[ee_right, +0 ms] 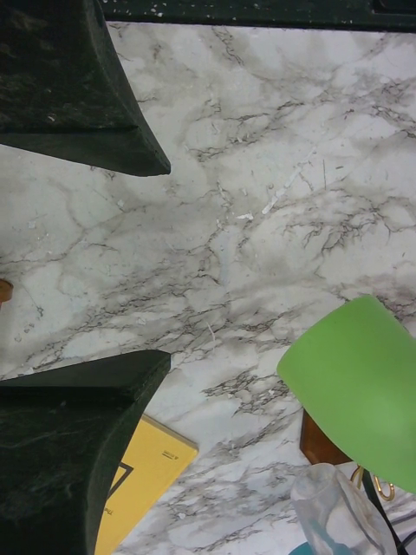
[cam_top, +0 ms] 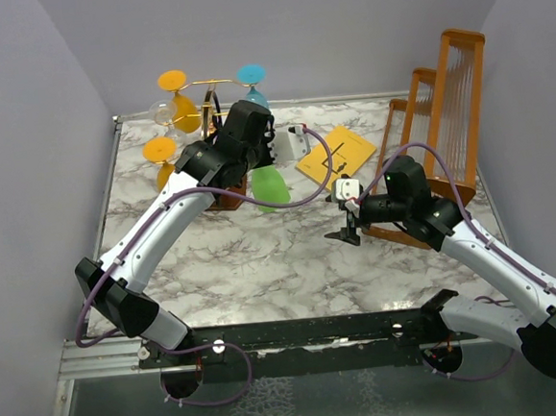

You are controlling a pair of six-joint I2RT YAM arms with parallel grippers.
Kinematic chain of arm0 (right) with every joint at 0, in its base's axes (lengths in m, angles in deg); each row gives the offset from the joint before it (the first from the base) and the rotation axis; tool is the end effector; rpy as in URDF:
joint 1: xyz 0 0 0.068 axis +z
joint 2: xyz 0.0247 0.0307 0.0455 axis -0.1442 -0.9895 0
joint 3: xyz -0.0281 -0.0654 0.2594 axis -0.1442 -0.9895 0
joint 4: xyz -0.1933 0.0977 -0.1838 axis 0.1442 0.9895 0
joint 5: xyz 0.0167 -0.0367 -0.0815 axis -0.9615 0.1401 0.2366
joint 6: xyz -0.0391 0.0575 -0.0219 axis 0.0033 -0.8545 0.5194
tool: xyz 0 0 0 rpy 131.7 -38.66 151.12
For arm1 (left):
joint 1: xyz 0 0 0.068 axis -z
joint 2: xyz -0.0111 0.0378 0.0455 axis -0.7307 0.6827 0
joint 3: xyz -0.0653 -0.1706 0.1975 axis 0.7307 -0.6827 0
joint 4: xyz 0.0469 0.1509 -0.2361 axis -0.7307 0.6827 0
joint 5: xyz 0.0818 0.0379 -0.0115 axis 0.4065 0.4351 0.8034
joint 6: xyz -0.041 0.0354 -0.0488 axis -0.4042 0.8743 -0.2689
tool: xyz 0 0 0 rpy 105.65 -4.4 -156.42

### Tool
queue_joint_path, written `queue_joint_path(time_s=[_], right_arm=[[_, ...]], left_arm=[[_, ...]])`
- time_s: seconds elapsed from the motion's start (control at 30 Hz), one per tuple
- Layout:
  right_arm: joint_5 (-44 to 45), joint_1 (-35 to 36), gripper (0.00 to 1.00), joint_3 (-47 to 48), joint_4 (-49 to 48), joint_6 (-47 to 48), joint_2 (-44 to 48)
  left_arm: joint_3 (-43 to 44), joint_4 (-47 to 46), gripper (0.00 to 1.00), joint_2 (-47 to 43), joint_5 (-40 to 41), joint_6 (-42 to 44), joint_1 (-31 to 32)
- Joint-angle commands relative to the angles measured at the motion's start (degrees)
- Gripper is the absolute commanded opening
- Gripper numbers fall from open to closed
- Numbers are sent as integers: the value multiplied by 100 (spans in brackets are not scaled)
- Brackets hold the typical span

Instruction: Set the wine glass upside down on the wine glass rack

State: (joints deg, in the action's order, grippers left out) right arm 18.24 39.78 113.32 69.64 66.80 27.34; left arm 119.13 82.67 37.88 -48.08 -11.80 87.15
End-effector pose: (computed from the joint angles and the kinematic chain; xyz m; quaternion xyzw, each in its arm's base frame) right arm 0.2029 0.1696 0.2822 -0.5929 0.5974 0.2785 0.4627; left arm 0.2907 -0.2250 0.3965 0.5864 0.6732 0.1519 0.4242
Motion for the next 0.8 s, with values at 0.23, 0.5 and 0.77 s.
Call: queue_joint_path(time_s=[0.23,0.5,0.77], right_arm=[[53,-11,81,-96,-167,60,20],[58,-13,81,-96,-172,65,1],[116,-11,81,-85,-156,47,4]], left_arm=[[106,-234,3,58,526,-65,14],[124,-249,3,77,815,-22,13],[35,-269,4,117,1022,-27,8]])
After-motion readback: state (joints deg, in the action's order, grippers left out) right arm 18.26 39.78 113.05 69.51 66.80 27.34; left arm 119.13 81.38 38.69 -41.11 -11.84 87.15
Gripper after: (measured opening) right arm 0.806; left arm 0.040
